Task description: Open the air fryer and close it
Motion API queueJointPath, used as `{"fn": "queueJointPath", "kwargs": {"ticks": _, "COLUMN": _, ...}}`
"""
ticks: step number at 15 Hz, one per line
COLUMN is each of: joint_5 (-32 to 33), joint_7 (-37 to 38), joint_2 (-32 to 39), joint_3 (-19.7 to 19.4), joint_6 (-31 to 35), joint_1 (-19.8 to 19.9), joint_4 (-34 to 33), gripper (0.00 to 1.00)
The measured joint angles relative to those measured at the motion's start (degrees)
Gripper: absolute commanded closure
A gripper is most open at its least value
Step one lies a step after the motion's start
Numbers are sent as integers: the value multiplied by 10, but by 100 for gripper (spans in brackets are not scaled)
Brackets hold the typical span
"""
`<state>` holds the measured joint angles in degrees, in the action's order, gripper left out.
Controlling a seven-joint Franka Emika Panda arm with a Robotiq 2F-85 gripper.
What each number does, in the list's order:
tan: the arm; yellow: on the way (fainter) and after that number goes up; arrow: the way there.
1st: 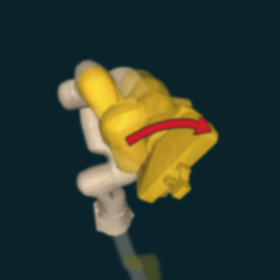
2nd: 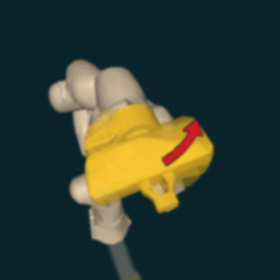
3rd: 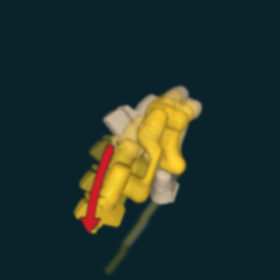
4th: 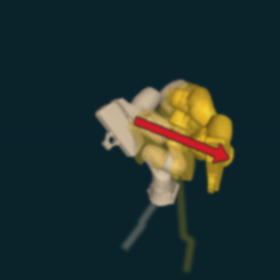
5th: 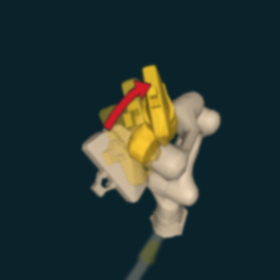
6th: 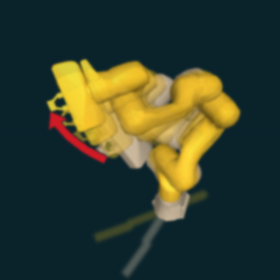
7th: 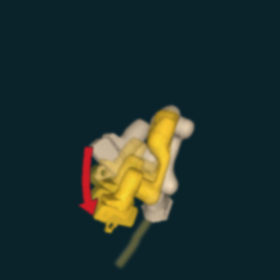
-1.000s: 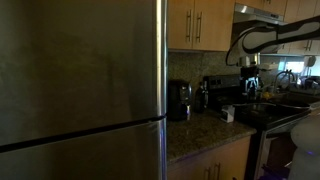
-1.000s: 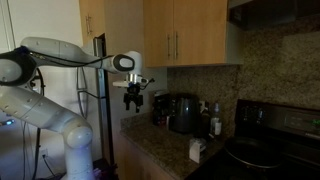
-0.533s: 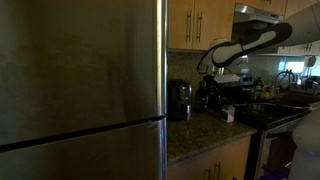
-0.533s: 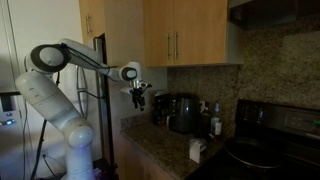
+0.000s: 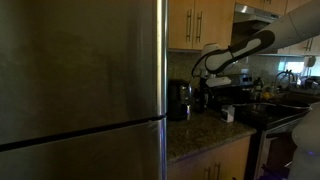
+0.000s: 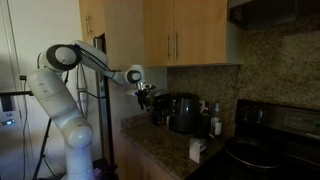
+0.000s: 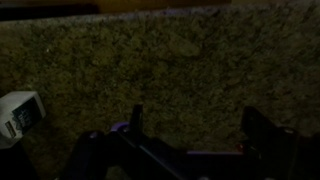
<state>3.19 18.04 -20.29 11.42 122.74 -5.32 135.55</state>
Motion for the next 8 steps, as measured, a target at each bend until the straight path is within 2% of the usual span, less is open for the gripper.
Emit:
{"fn": "queueJointPath", "kwargs": {"ticks": 4, "joint_5": 75, "joint_7": 36, "joint_2": 87, "joint_3": -8, "joint_6": 143, "joint_1": 35, "joint_4": -10, "gripper": 0}}
{"fn": "queueJointPath", "kwargs": {"ticks": 6, "joint_5": 73, "joint_7": 48, "joint_2": 132, "joint_3": -18, "joint_6": 182, "joint_1": 41, "joint_4": -27, "gripper": 0}}
{"fn": "queueJointPath", "kwargs": {"ticks": 8, "joint_5": 66, "joint_7": 48, "joint_2": 156, "joint_3": -24, "joint_6": 195, "joint_1": 41, "joint_4": -41, "gripper": 0}}
